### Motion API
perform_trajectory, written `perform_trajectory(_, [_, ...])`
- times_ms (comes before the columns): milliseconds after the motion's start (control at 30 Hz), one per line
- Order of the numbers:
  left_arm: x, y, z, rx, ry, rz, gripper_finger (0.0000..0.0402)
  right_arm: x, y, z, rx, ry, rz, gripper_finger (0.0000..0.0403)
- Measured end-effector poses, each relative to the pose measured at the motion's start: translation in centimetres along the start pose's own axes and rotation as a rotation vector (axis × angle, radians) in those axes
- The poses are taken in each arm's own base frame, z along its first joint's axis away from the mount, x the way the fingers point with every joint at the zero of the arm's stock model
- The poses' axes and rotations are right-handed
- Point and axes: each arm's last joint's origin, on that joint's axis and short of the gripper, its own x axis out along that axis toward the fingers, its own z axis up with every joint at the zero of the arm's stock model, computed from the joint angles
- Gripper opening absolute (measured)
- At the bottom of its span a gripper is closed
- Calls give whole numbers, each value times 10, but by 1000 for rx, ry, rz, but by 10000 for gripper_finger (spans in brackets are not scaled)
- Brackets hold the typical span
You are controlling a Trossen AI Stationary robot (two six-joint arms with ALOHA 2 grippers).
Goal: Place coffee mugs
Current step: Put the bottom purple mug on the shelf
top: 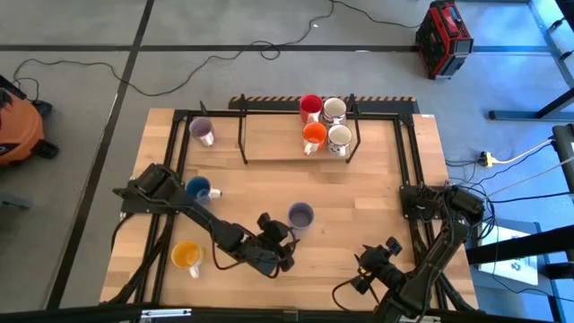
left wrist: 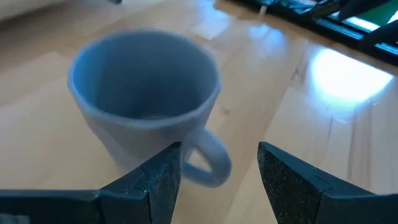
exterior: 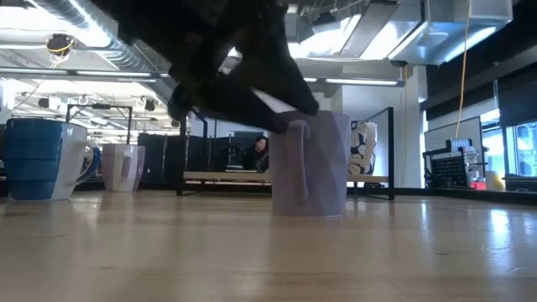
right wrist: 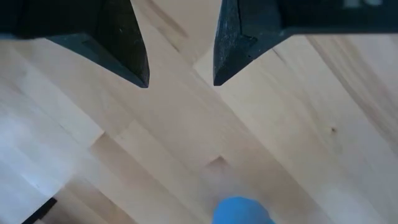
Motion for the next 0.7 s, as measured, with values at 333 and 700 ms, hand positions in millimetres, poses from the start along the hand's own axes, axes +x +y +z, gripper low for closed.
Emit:
perform_trajectory(333, [21, 9, -13, -9, 24, 51, 203, 0, 0, 0, -3, 1, 3, 167])
perform_trajectory(700, [30, 16, -7, -23, 21, 75, 99, 0, 5, -1, -11, 12, 46, 167])
